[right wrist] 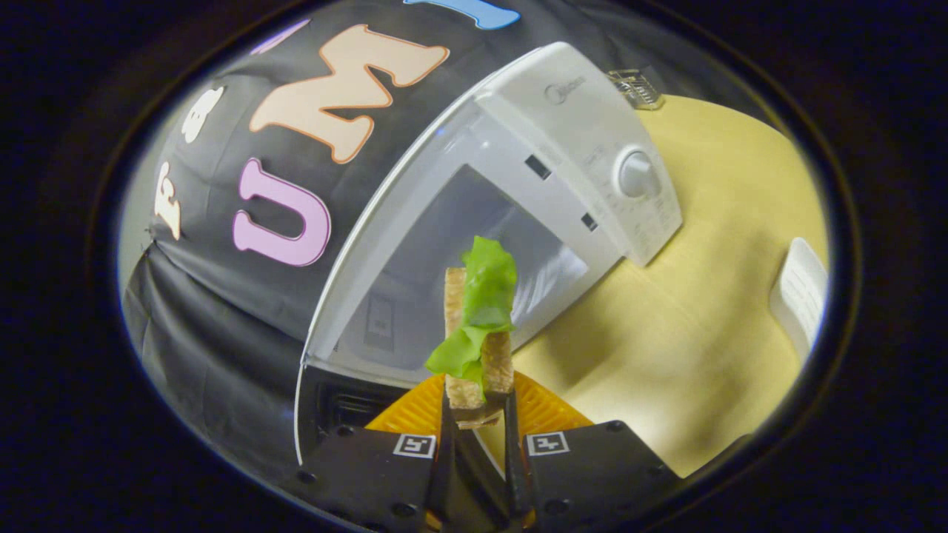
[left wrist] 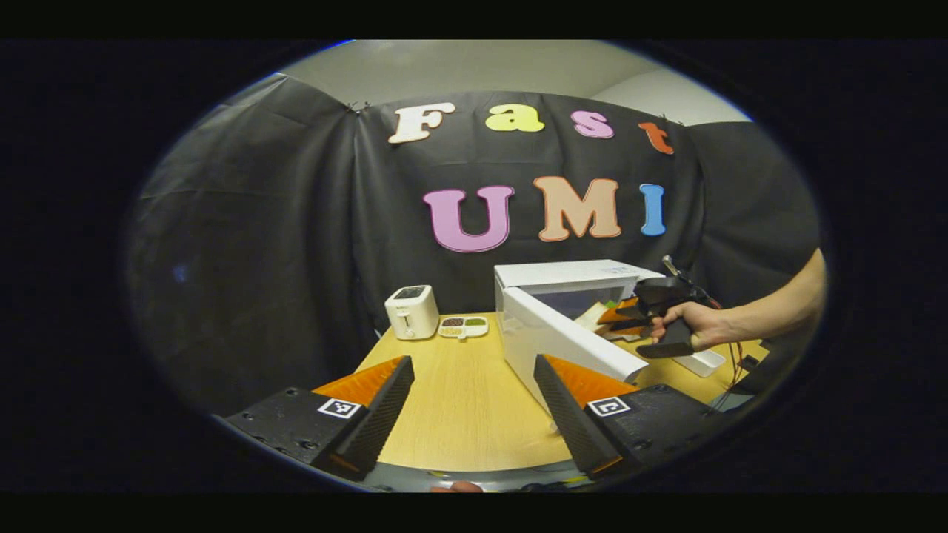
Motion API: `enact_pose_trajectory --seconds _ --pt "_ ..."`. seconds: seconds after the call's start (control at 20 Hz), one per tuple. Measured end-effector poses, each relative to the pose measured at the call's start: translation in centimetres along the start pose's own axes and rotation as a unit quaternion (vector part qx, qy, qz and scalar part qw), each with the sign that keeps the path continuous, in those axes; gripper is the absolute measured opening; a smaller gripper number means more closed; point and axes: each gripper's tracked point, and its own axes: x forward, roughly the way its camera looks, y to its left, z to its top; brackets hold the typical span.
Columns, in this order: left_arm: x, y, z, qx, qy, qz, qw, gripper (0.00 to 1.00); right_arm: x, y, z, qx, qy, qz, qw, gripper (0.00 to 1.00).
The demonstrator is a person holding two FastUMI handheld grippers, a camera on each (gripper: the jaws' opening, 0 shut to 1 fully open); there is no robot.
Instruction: Open the microwave oven with the left hand, put the food in, and close the microwave oven.
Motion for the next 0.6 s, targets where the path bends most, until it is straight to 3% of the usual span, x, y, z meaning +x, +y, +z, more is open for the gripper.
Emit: enact_pose_trajectory --seconds 0.15,0.2,0.25,0.35,0.6 --pt "-0.2 0.0 -1.1 -0.008 0.011 -0.005 1.0 0.95 2.4 1.2 0.4 0.02 -0.016 -0.012 1.0 0.3" --pt "-0.3 -0.4 -1.3 -0.011 0.01 -0.013 1.0 0.95 3.3 1.6 0.7 0.032 -0.023 -0.014 0.999 0.37" --pt "-0.2 -0.9 -1.6 -0.014 0.014 -0.02 1.0 0.94 4.1 1.9 0.8 0.042 -0.031 -0.018 0.998 0.37" --pt "-0.2 -1.9 -2.6 -0.022 0.028 -0.037 0.999 0.94 5.6 2.7 0.6 0.052 -0.043 -0.024 0.997 0.22" --pt "0.1 -0.5 -3.2 -0.018 0.036 -0.035 0.999 0.95 9.5 3.8 0.6 0.063 -0.056 -0.031 0.996 0.3"
